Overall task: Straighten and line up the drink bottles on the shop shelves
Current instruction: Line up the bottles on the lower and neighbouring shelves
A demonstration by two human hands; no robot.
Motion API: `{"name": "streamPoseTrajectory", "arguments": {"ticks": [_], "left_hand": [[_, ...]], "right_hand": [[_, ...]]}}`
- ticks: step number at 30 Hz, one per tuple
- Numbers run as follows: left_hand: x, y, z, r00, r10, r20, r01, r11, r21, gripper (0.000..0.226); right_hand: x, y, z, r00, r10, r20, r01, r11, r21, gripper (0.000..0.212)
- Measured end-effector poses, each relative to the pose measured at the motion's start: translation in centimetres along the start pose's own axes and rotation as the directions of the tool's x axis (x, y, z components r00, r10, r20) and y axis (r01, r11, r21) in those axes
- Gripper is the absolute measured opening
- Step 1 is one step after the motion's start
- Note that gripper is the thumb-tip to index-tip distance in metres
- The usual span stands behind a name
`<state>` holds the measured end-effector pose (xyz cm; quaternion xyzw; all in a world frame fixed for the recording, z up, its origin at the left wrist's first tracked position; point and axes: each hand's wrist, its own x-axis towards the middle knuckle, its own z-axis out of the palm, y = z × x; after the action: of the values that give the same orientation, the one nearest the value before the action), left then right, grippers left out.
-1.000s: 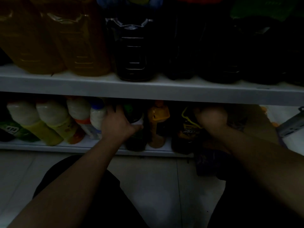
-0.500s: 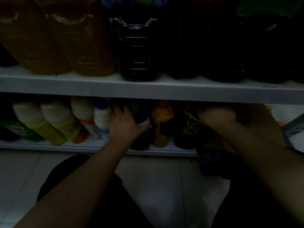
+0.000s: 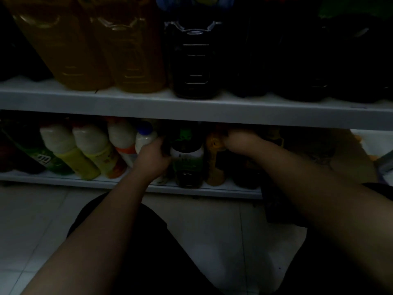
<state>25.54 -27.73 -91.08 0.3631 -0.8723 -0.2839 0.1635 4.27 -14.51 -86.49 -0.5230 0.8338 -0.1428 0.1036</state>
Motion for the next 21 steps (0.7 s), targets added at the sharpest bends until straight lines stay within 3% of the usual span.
{"name": "streamPoseTrajectory", "arguments": {"ticks": [3, 6, 11, 16, 21], "left_hand": [[-0.2, -0.2, 0.2, 0.999, 0.006, 0.043, -0.006, 1.000, 0.014, 0.053], [-0.1, -0.2, 0.7, 0.998, -0.001, 0.070, -0.001, 1.000, 0.024, 0.051], [0.3, -0.2, 1.1, 1.000, 0.003, 0.028, -0.005, 0.998, 0.064, 0.043], [0.2, -0.3, 1.2, 0.999, 0.021, 0.038, -0.024, 0.997, 0.073, 0.046], [0.0, -0.3, 1.6, 0.999, 0.029, 0.020, -0.030, 0.999, 0.040, 0.051]], "right_hand": [[0.3, 0.0, -0.5, 0.998, 0.035, 0.051, -0.036, 0.999, 0.034, 0.040], [0.0, -0.3, -0.6, 0.998, 0.034, 0.049, -0.031, 0.998, -0.053, 0.045], [-0.7, -1.5, 0.3, 0.989, 0.095, -0.113, -0.103, 0.992, -0.069, 0.048], [-1.1, -2.0, 1.3, 0.927, 0.157, -0.340, -0.177, 0.984, -0.029, 0.051], [-1.1, -1.8, 1.7, 0.924, 0.162, -0.347, -0.177, 0.984, -0.010, 0.046]]}}
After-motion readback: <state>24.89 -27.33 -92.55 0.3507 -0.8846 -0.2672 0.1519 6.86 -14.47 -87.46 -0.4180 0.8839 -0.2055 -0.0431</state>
